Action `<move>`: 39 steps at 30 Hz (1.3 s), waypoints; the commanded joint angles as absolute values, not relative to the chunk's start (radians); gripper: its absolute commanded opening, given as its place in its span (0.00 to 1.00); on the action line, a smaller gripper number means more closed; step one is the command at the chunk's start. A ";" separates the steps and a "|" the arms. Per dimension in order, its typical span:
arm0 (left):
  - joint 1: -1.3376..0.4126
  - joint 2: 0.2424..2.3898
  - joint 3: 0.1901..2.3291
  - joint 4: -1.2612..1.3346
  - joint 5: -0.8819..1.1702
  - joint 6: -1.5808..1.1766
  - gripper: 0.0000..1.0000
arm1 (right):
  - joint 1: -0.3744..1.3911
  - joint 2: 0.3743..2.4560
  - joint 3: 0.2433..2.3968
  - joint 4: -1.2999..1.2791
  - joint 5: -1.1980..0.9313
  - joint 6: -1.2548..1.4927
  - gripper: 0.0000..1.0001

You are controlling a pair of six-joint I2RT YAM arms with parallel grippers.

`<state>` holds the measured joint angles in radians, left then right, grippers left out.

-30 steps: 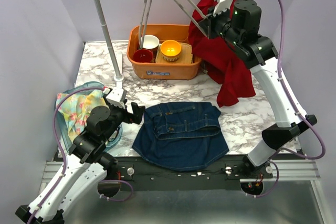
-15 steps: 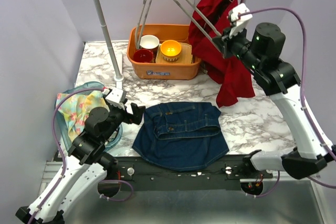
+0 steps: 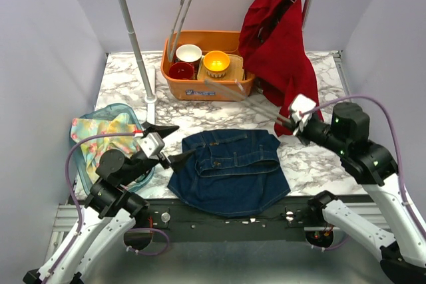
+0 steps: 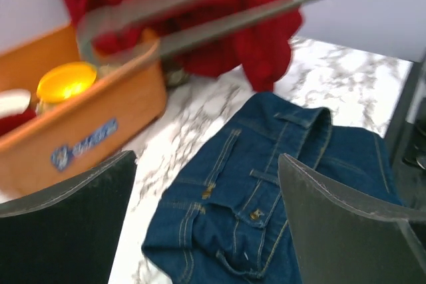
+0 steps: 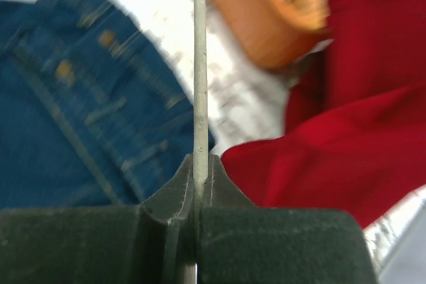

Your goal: Place the skirt on the hanger

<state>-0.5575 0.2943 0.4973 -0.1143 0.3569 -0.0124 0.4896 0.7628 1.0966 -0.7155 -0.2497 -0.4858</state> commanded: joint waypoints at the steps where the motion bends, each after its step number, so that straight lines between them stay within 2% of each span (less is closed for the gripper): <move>1: -0.554 0.354 0.601 -0.028 0.633 0.135 0.99 | 0.486 0.698 0.978 -0.868 -0.446 -0.658 0.01; 7: -0.557 0.563 0.735 -0.032 0.886 0.105 0.95 | 0.486 0.686 0.922 -0.928 -0.554 -0.759 0.01; 12: -0.600 0.684 0.758 -0.005 0.962 0.043 0.91 | 0.486 0.718 0.917 -0.939 -0.616 -0.782 0.01; 18: -0.762 0.799 0.799 -0.106 0.760 0.184 0.87 | 0.486 0.739 0.930 -0.957 -0.673 -0.815 0.01; 22: -0.792 0.841 0.818 -0.107 0.658 0.221 0.83 | 0.486 0.744 0.930 -0.963 -0.680 -0.824 0.01; 23: -0.793 0.847 0.821 -0.109 0.646 0.222 0.78 | 0.486 0.744 0.930 -0.962 -0.680 -0.824 0.01; 25: -0.795 0.861 0.825 -0.112 0.635 0.224 0.75 | 0.486 0.745 0.928 -0.963 -0.680 -0.824 0.01; 27: -0.798 0.874 0.827 -0.123 0.638 0.221 0.60 | 0.486 0.747 0.923 -0.956 -0.683 -0.819 0.01; 28: -0.802 0.880 0.827 -0.126 0.649 0.216 0.51 | 0.486 0.747 0.923 -0.953 -0.681 -0.818 0.01; 29: -0.804 0.887 0.828 -0.130 0.652 0.209 0.28 | 0.486 0.747 0.922 -0.943 -0.680 -0.810 0.01; 32: -0.816 0.907 0.830 -0.147 0.644 0.172 0.00 | 0.486 0.753 0.919 -0.934 -0.669 -0.799 0.01; 39: -0.845 0.868 0.790 -0.138 0.578 0.081 0.00 | 0.486 0.775 0.928 -0.922 -0.629 -0.772 0.01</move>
<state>-0.8280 0.9047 0.8070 -0.1337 0.6277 0.1463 0.4885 0.7731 0.9222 -0.9455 -0.6346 -0.7990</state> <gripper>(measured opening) 0.015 0.058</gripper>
